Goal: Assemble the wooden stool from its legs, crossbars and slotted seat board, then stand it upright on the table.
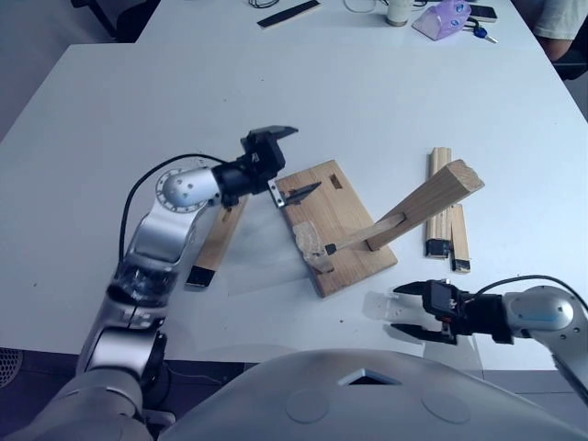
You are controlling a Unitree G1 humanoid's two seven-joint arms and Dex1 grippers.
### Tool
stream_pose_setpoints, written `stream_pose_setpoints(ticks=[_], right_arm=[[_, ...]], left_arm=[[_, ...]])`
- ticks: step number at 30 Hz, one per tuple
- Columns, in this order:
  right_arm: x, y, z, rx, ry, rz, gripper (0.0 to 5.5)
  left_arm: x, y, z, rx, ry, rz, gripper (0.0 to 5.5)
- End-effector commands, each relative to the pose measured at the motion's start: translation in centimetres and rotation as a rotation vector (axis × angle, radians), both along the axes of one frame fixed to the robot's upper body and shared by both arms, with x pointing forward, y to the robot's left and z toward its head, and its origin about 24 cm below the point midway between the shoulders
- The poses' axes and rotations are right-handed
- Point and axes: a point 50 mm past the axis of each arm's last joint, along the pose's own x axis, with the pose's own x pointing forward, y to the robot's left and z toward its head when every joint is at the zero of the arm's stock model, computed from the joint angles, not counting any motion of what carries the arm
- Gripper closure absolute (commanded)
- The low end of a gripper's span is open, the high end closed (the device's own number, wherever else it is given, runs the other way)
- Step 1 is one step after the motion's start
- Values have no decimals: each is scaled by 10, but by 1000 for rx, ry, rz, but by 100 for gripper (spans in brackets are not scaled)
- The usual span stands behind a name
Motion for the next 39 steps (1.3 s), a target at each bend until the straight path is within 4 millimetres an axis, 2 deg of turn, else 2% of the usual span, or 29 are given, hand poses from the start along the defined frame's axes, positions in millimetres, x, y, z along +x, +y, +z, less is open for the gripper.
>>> stream_pose_setpoints(ticks=[1, 4, 9, 12, 17, 22, 29, 32, 34, 36, 39], right_arm=[[15, 21, -6, 73, -40, -63, 241], [32, 20, -12, 62, -89, -142, 241], [65, 4, -8, 42, -201, -306, 241], [91, -6, -4, 30, -282, -407, 241], [130, 1, -2, 27, -386, -452, 241], [144, 10, 4, 66, -445, -468, 241], [143, -4, 27, 116, -558, -583, 241], [134, -16, 35, 101, -571, -607, 241], [118, -24, 36, 70, -531, -584, 241], [91, -21, 34, 61, -436, -452, 241], [49, -9, 37, 133, -241, -259, 241]], left_arm=[[34, -13, -30, 244, -143, -95, 10], [35, -10, -50, 373, -133, -161, 10], [14, 11, -84, 484, -52, -300, 10], [2, 18, -95, 498, -11, -352, 10], [-10, 16, -97, 428, 39, -393, 10], [-28, 20, -79, 329, 114, -406, 10], [-57, 21, -51, 151, 284, -332, 10], [-58, 20, -34, 47, 312, -241, 10], [-49, 23, -17, -43, 302, -154, 10], [-34, 29, -4, -135, 293, -57, 10], [-13, 40, -4, -142, 238, 55, 10]])
